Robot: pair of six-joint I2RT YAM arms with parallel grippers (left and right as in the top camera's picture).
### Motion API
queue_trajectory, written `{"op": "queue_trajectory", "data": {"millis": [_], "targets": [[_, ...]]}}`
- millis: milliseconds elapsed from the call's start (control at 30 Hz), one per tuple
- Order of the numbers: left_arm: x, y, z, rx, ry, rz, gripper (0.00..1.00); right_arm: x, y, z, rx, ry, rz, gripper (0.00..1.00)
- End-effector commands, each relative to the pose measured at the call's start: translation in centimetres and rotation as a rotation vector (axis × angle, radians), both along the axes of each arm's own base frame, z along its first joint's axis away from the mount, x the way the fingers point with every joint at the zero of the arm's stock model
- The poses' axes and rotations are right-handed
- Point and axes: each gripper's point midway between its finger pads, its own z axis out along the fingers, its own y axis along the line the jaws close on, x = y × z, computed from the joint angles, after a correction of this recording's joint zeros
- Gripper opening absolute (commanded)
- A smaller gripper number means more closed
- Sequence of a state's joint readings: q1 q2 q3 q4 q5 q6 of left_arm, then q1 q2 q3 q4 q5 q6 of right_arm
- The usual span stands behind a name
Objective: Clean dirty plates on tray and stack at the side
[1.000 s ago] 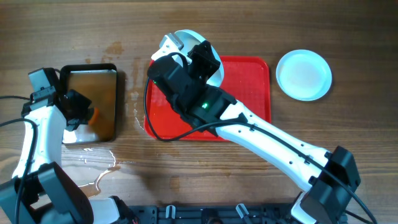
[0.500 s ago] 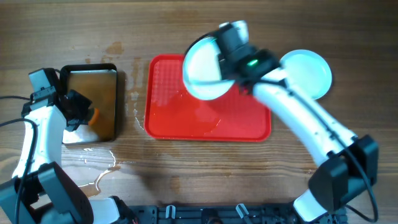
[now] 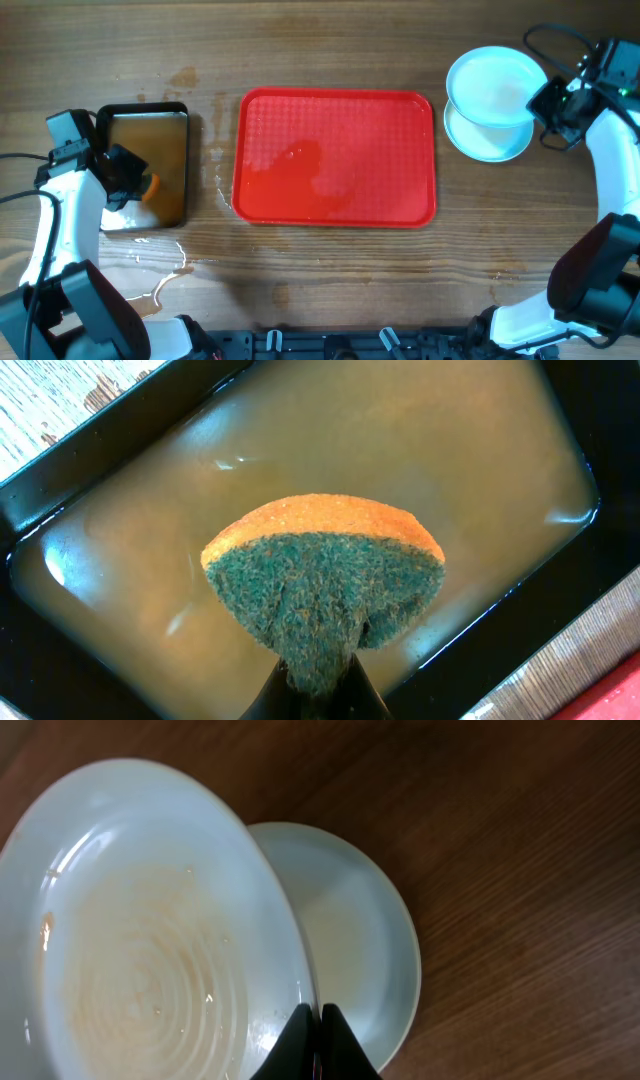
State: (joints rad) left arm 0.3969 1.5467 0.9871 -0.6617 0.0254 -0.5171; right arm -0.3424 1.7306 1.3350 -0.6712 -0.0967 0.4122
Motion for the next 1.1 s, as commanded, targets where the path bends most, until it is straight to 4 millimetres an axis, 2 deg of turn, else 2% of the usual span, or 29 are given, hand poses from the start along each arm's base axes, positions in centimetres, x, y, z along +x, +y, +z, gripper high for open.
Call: {"op": "queue_trajectory", "data": {"millis": [0, 67, 100, 133, 200, 233, 300, 367, 467, 500, 667, 700, 733, 767, 800, 833, 933, 1067], "targets": [[-0.2, -0.1, -0.4, -0.006, 0.008, -0.013, 0.04, -0.5, 0.6, -0.9, 0.021, -0.005, -0.024, 0.10], [-0.2, -0.1, -0.4, -0.006, 0.008, -0.013, 0.04, -1.0, 0.7, -1.6, 0.039, 0.010, -0.052, 0.34], [-0.1, 0.0, -0.4, -0.006, 0.008, -0.012, 0.04, -1.1, 0.7, -1.7, 0.044, 0.013, -0.058, 0.53], [-0.1, 0.0, -0.4, -0.006, 0.008, -0.012, 0.05, -1.0, 1.0, -1.7, 0.059, 0.010, -0.059, 0.62], [-0.1, 0.0, -0.4, -0.004, 0.004, -0.012, 0.05, -0.7, 2.9, -1.5, 0.147, -0.008, -0.006, 0.63], [0.0, 0.0, -0.3, -0.003, 0.000, -0.012, 0.04, -0.5, 4.2, -1.2, 0.204, -0.026, 0.051, 0.60], [0.5, 0.2, -0.2, 0.005, -0.018, -0.012, 0.04, 0.1, 8.0, 0.0, 0.340, -0.085, 0.218, 0.52], [1.4, 0.6, 0.2, 0.023, -0.060, -0.012, 0.04, 0.0, 11.7, 0.7, 0.421, -0.105, 0.350, 0.53], [2.9, 1.2, 0.7, 0.049, -0.118, -0.013, 0.04, -0.6, 15.7, 0.2, 0.387, -0.056, 0.470, 0.57], [3.1, 1.3, 0.7, 0.052, -0.125, -0.013, 0.04, -0.7, 16.5, -0.1, 0.368, -0.041, 0.489, 0.57], [3.7, 1.6, -1.4, 0.041, -0.101, -0.013, 0.07, -1.5, 22.4, -0.6, 0.291, 0.000, 0.631, 0.61], [3.6, 1.5, -2.1, 0.032, -0.085, -0.013, 0.12, -1.5, 23.8, -0.5, 0.295, -0.006, 0.654, 0.62], [3.6, 1.5, -2.4, 0.027, -0.079, -0.014, 0.25, -1.6, 24.8, -0.4, 0.297, -0.012, 0.675, 0.62], [3.6, 1.3, -2.9, 0.012, -0.071, -0.018, 0.60, -1.7, 26.3, -0.2, 0.294, -0.021, 0.712, 0.62], [3.6, 1.1, -3.0, 0.004, -0.069, -0.020, 0.87, -1.9, 27.4, -0.1, 0.292, -0.027, 0.743, 0.63], [3.6, 1.1, -3.0, 0.004, -0.067, -0.021, 0.92, -2.2, 28.4, 0.0, 0.291, -0.032, 0.769, 0.65], [3.5, 1.0, -2.1, 0.007, -0.083, -0.022, 0.94, -2.8, 30.5, 0.3, 0.282, -0.040, 0.824, 0.67], [3.3, 0.7, 1.4, 0.027, -0.153, -0.028, 0.95, -3.4, 30.8, 1.9, 0.268, -0.069, 0.838, 0.68]]}}
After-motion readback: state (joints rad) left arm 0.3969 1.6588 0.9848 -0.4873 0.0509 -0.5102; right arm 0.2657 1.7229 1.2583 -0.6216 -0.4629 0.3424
